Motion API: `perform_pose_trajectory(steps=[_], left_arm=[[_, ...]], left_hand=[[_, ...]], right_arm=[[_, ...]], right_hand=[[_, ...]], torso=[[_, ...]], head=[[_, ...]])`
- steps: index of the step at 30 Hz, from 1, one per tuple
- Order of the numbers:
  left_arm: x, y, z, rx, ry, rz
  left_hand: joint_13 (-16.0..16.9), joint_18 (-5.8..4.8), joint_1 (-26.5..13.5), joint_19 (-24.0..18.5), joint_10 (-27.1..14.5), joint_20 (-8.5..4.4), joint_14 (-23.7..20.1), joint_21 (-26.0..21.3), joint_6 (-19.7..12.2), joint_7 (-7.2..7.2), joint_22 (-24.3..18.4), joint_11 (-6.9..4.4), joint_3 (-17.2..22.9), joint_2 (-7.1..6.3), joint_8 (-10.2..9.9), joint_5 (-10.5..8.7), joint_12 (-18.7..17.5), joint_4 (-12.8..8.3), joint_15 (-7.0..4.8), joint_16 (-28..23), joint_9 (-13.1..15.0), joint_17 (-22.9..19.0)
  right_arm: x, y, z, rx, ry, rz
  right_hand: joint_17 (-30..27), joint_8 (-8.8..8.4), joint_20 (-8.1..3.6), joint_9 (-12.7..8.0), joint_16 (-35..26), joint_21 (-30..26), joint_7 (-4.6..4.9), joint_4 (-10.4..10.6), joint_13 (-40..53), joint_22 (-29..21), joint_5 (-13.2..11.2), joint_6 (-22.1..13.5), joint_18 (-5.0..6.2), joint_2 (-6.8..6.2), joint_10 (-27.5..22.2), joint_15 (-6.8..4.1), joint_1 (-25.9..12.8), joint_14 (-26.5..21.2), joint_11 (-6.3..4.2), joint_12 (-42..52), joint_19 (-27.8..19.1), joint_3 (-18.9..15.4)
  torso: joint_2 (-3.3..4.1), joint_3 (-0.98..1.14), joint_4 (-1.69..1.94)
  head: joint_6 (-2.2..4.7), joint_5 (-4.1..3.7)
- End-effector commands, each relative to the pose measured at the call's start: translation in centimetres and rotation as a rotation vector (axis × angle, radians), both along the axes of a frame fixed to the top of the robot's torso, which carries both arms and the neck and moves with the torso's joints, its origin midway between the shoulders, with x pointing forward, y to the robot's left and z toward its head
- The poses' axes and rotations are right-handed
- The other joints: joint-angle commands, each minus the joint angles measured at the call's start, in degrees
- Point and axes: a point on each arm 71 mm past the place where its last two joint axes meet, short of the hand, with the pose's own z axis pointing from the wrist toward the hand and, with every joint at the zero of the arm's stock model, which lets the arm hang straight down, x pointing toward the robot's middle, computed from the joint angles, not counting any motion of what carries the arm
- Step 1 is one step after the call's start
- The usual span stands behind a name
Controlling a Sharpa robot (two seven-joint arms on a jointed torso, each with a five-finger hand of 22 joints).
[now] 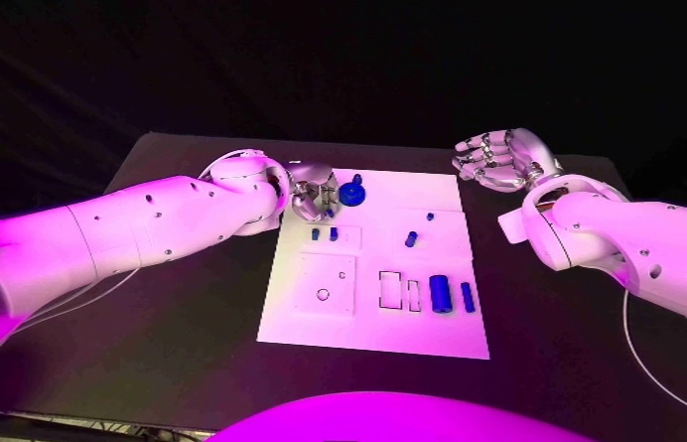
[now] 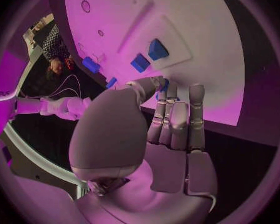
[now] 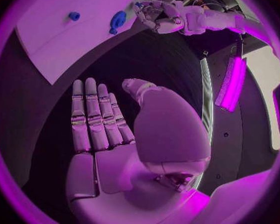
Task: Assemble the parts on the task board
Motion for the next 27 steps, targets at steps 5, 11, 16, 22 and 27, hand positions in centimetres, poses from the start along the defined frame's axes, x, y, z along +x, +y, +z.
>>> perform_pose_trajectory(steps=[5,11,16,22,27], left_arm=[[-0.03,0.01,-0.28,-0.001,0.014,0.007],[-0.02,0.09,-0.26,-0.005,0.009,0.011],[-0.03,0.13,-0.26,-0.006,0.008,0.013],[-0.03,0.21,-0.25,-0.006,0.006,0.017],[-0.02,0.28,-0.23,-0.006,0.003,0.022]], left_hand=[[-0.30,0.61,-0.94,-1.04,-1.04,0.40,-1.17,-0.79,-1.59,0.29,-0.84,0.63,0.16,-0.27,-1.75,0.00,-1.82,-0.19,0.41,-0.62,-0.19,-1.22],[-0.34,0.66,-1.19,-1.17,-1.32,0.51,-1.32,-0.98,-1.89,0.35,-1.06,0.74,0.16,-0.44,-2.15,0.02,-2.26,-0.12,0.51,-0.68,-0.20,-1.47],[-0.35,0.67,-1.27,-1.23,-1.40,0.54,-1.31,-1.05,-1.97,0.36,-1.16,0.76,0.15,-0.49,-2.26,0.03,-2.38,-0.09,0.54,-0.68,-0.20,-1.45],[-0.33,0.70,-1.54,-1.17,-1.70,0.65,-1.41,-1.18,-2.68,0.35,-1.28,0.79,0.18,-0.76,-2.91,0.06,-2.82,-0.05,0.60,-0.71,-0.25,-1.61],[-0.30,0.83,-2.00,-1.61,-2.46,0.80,-2.12,-1.79,-3.94,0.30,-2.05,1.00,0.21,-1.23,-3.90,0.08,-3.47,0.05,0.75,-1.07,-0.33,-2.81]], right_arm=[[-0.04,0.15,0.03,-0.001,-0.006,0.020],[-0.04,0.14,0.03,-0.001,-0.006,0.020],[-0.04,0.15,0.03,-0.001,-0.006,0.020],[-0.04,0.13,0.03,-0.001,-0.006,0.019],[-0.04,0.11,0.03,-0.001,-0.005,0.019]], right_hand=[[-0.06,-0.27,-0.13,-0.06,-0.39,-0.17,2.31,-0.37,-0.04,-0.10,0.39,-0.23,0.25,-0.02,-0.20,-0.09,-0.56,0.38,0.20,0.02,0.46,0.06],[-0.06,-0.27,-0.13,-0.06,-0.39,-0.17,2.31,-0.37,-0.04,-0.10,0.39,-0.23,0.25,-0.02,-0.20,-0.09,-0.56,0.38,0.20,0.02,0.46,0.06],[-0.06,-0.27,-0.13,-0.06,-0.39,-0.17,2.31,-0.37,-0.04,-0.10,0.39,-0.23,0.25,-0.02,-0.20,-0.09,-0.56,0.38,0.20,0.02,0.46,0.06],[-0.06,-0.27,-0.13,-0.06,-0.39,-0.17,2.31,-0.37,-0.04,-0.10,0.39,-0.23,0.25,-0.02,-0.20,-0.09,-0.56,0.38,0.20,0.02,0.46,0.06],[-0.08,-0.27,-0.13,-0.07,-0.43,-0.17,2.31,-0.40,-0.05,-0.20,0.39,-0.24,0.25,-0.02,-0.21,-0.09,-0.59,0.38,0.20,0.02,0.48,0.08]], torso=[[0.04,0.02,-0.02],[0.01,-0.01,-0.01],[0.02,-0.01,0.00],[0.03,-0.03,0.01],[0.04,-0.03,0.01]], head=[[0.07,0.00],[0.05,-0.02],[0.07,-0.05],[0.04,-0.02],[0.02,-0.02]])
